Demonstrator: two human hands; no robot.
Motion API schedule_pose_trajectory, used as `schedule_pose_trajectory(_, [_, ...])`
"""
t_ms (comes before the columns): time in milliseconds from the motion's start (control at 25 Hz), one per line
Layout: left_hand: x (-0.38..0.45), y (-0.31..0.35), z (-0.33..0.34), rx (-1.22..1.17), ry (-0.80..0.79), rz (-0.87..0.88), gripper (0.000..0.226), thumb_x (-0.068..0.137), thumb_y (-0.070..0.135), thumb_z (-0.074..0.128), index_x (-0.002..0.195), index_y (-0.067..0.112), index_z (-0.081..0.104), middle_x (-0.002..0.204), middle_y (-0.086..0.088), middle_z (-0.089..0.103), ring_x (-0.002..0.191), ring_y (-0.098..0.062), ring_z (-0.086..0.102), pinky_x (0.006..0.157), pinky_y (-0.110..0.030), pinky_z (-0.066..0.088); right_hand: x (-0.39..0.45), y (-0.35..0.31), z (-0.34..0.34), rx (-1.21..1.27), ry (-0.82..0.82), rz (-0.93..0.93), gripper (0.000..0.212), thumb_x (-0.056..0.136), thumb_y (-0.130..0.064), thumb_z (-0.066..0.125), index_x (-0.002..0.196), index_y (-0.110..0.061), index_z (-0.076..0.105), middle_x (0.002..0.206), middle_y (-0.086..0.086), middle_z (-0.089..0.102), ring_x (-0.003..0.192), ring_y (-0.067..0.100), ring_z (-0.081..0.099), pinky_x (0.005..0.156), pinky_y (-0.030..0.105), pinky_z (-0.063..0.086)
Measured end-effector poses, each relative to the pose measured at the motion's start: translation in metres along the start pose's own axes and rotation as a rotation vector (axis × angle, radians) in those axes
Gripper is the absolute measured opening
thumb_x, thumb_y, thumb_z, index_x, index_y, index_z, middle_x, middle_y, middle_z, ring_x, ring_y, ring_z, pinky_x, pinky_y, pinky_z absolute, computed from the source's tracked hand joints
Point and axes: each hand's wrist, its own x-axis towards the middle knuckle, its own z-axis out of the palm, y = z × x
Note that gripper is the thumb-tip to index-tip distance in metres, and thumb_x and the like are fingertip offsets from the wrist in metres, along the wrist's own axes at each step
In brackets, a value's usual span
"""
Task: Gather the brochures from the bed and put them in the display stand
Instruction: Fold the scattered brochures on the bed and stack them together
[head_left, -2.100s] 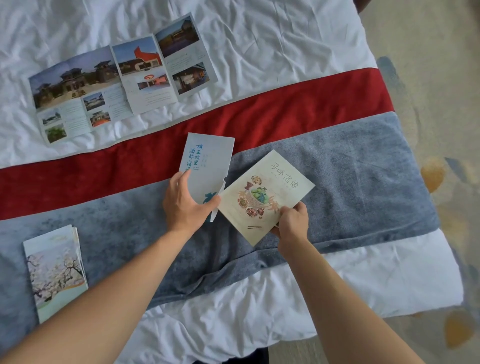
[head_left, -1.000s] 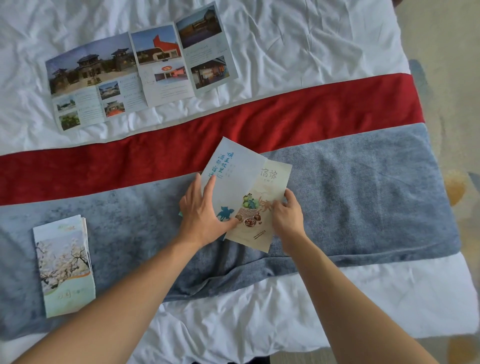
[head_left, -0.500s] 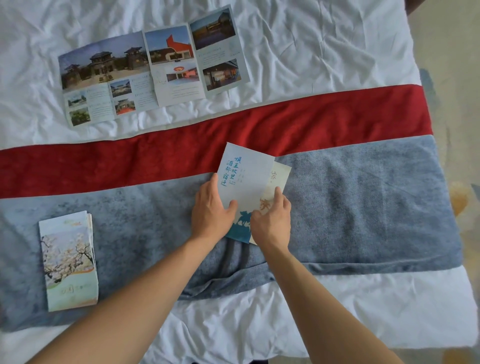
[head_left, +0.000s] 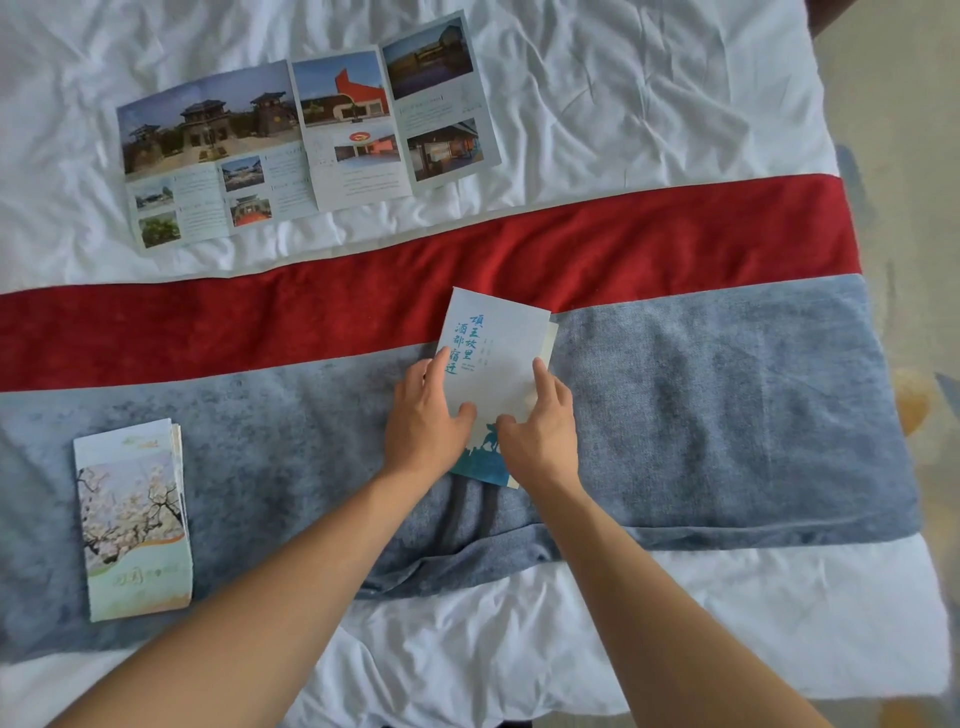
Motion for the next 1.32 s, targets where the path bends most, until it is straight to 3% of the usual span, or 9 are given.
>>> schedule_pose_trajectory(280, [-0.001, -0.001, 0.0, 0.107, -0.046, -0.005, 0.082, 0.08, 0.017, 0.068, 0.152, 0.027, 0.029, 0.137, -0.01, 0.038, 0.122, -0.031, 0.041, 0.083, -0.041, 0.05, -0.004, -0.005, 0.009, -0.257, -0.055, -0.13, 0.079, 0.082, -0.008, 0.058, 0.154, -0.026, 0.032, 0.158, 0.013, 0.024, 0.127, 0.041, 0.045, 0.1, 0.043, 0.045])
schedule_pose_trajectory(480, [-0.011, -0.023, -0.023, 0.034, 0.063, -0.07, 0.08, 0.079, 0.015, 0.071, 0.149, 0.028, 0.035, 0.131, -0.01, 0.039, 0.121, -0.029, 0.041, 0.082, -0.041, 0.052, -0.011, -0.025, 0.018, -0.411, -0.142, -0.282, 0.083, 0.083, -0.001, 0.057, 0.156, -0.026, 0.027, 0.161, 0.009, 0.016, 0.122, 0.039, 0.051, 0.087, 0.043, 0.054])
schedule_pose_trajectory(600, [-0.018, -0.038, -0.045, 0.063, 0.134, -0.1, 0.081, 0.078, 0.015, 0.073, 0.149, 0.028, 0.036, 0.13, -0.012, 0.042, 0.117, -0.03, 0.042, 0.081, -0.039, 0.05, -0.016, -0.042, 0.034, -0.472, -0.197, -0.344, 0.085, 0.083, 0.002, 0.058, 0.156, -0.027, 0.025, 0.158, 0.01, 0.015, 0.125, 0.038, 0.049, 0.086, 0.043, 0.057])
schedule_pose_trajectory(840, [-0.046, -0.087, -0.096, 0.017, 0.183, -0.183, 0.079, 0.078, 0.011, 0.074, 0.148, 0.026, 0.04, 0.131, -0.014, 0.04, 0.118, -0.032, 0.044, 0.08, -0.039, 0.055, -0.044, -0.083, 0.085, -0.645, -0.304, -0.447, 0.093, 0.084, 0.0, 0.064, 0.158, -0.025, 0.013, 0.15, 0.013, 0.018, 0.122, 0.036, 0.049, 0.089, 0.045, 0.057])
schedule_pose_trajectory(1040, [-0.074, -0.134, -0.136, 0.041, 0.233, -0.211, 0.072, 0.081, 0.011, 0.072, 0.145, 0.026, 0.043, 0.134, -0.014, 0.041, 0.122, -0.032, 0.044, 0.083, -0.041, 0.057, -0.076, -0.109, 0.134, -0.697, -0.351, -0.487, 0.096, 0.081, -0.004, 0.07, 0.155, -0.023, 0.013, 0.133, 0.012, 0.025, 0.111, 0.038, 0.056, 0.082, 0.045, 0.058])
schedule_pose_trajectory(1320, [-0.101, -0.219, -0.179, 0.051, 0.197, -0.247, 0.074, 0.081, 0.015, 0.071, 0.146, 0.031, 0.04, 0.137, -0.012, 0.037, 0.121, -0.032, 0.044, 0.082, -0.041, 0.056, -0.125, -0.13, 0.22, -0.771, -0.346, -0.49, 0.097, 0.078, -0.006, 0.073, 0.153, -0.023, 0.014, 0.132, 0.013, 0.025, 0.107, 0.039, 0.057, 0.083, 0.045, 0.058])
